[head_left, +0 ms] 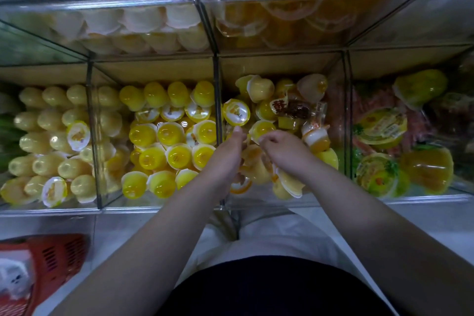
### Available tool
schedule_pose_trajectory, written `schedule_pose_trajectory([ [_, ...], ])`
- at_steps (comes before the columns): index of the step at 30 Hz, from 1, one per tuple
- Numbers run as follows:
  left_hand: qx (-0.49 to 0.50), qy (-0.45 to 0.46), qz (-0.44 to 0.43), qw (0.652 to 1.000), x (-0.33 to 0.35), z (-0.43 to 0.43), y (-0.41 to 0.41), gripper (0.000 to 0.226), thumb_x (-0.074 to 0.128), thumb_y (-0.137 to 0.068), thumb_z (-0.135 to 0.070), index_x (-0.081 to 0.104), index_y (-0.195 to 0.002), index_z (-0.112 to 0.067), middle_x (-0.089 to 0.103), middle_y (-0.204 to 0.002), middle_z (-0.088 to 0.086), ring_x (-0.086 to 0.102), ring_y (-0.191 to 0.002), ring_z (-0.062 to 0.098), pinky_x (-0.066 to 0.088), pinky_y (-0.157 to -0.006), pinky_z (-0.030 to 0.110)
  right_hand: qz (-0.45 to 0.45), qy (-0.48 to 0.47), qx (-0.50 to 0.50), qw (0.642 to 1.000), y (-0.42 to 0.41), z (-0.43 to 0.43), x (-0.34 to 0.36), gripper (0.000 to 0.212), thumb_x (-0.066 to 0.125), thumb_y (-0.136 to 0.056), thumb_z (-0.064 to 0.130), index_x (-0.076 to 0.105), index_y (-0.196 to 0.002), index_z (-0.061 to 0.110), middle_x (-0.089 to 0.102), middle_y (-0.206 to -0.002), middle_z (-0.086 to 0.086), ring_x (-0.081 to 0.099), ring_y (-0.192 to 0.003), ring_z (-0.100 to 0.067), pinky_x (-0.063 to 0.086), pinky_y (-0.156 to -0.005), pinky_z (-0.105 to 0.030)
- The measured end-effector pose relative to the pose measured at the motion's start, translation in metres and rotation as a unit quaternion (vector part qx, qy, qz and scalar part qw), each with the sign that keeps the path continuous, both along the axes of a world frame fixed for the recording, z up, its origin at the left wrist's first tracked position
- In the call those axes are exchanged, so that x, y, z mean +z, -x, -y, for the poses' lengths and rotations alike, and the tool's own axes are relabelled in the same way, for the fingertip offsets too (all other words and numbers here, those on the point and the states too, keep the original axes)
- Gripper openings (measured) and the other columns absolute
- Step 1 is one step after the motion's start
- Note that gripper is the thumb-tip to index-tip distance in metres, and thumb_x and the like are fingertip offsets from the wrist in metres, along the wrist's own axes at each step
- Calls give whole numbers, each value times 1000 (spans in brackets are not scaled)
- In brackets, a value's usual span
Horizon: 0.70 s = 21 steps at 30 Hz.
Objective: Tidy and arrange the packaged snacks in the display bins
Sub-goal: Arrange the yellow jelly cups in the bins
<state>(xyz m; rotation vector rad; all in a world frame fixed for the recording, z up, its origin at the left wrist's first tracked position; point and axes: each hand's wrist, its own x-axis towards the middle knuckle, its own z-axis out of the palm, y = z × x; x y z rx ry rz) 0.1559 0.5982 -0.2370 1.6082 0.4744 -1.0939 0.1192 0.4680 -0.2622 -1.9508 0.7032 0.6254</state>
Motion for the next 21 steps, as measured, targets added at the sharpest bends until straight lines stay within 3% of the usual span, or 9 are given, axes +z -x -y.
schedule_pose_trajectory([
  [2, -7, -8, -19, 1000, -6, 0, -2, 56, 27, -101, -55, 49, -140, -21, 60, -120, -9, 58, -103, 20, 43, -97, 45, -20, -10, 45, 999, -4, 0, -6, 26, 51, -94, 17, 68, -113, 18, 68, -104, 1, 62, -98, -20, 50, -85, -32],
  [4, -6, 1, -38, 999, -9, 0, -6, 59, 26, -101, -55, 43, -144, -18, 49, -143, -2, 50, -127, 28, 40, -100, 44, -32, -13, 96, 995, -5, -2, -12, 33, 55, -89, 15, 68, -118, 23, 69, -115, 1, 62, -106, -20, 51, -94, -39],
  [7, 5, 13, -40, 999, -11, 2, -8, 56, 29, -102, -51, 45, -142, -16, 47, -146, 4, 48, -130, 27, 41, -101, 39, -30, 9, 122, 992, -8, 0, -17, 38, 57, -85, 12, 68, -119, 24, 70, -115, -1, 63, -107, -22, 52, -94, -40],
  [11, 32, 27, -53, 998, -15, 4, -4, 30, 35, -104, -43, 58, -103, -23, 64, -103, 2, 62, -101, 19, 50, -94, 35, -21, -9, 87, 996, -8, 2, -12, 17, 57, -88, 19, 71, -97, 18, 71, -94, -9, 65, -91, -25, 51, -77, -36],
  [12, 35, 28, -56, 997, -18, 4, -3, 28, 36, -104, -42, 57, -103, -24, 64, -104, 4, 61, -103, 20, 50, -96, 35, -19, -10, 90, 996, -8, 2, -12, 15, 62, -85, 22, 71, -97, 20, 70, -94, -8, 65, -91, -24, 50, -76, -35],
  [16, 20, 48, -55, 997, -14, 2, -4, 26, 36, -103, -40, 51, -115, -24, 62, -102, 2, 60, -99, 14, 48, -77, 21, -20, 107, 159, 981, -3, -4, -20, 49, 77, -74, 28, 63, -121, 23, 67, -114, -3, 62, -107, -25, 48, -82, -31],
  [21, -42, 60, -26, 997, -15, -4, 0, 37, 29, -105, -42, 62, -107, -27, 63, -112, -6, 57, -103, 7, 41, -81, 25, 17, 119, 107, 987, 3, -3, -14, 47, 79, -71, 26, 65, -116, 24, 68, -109, -1, 63, -101, -22, 51, -79, -32],
])
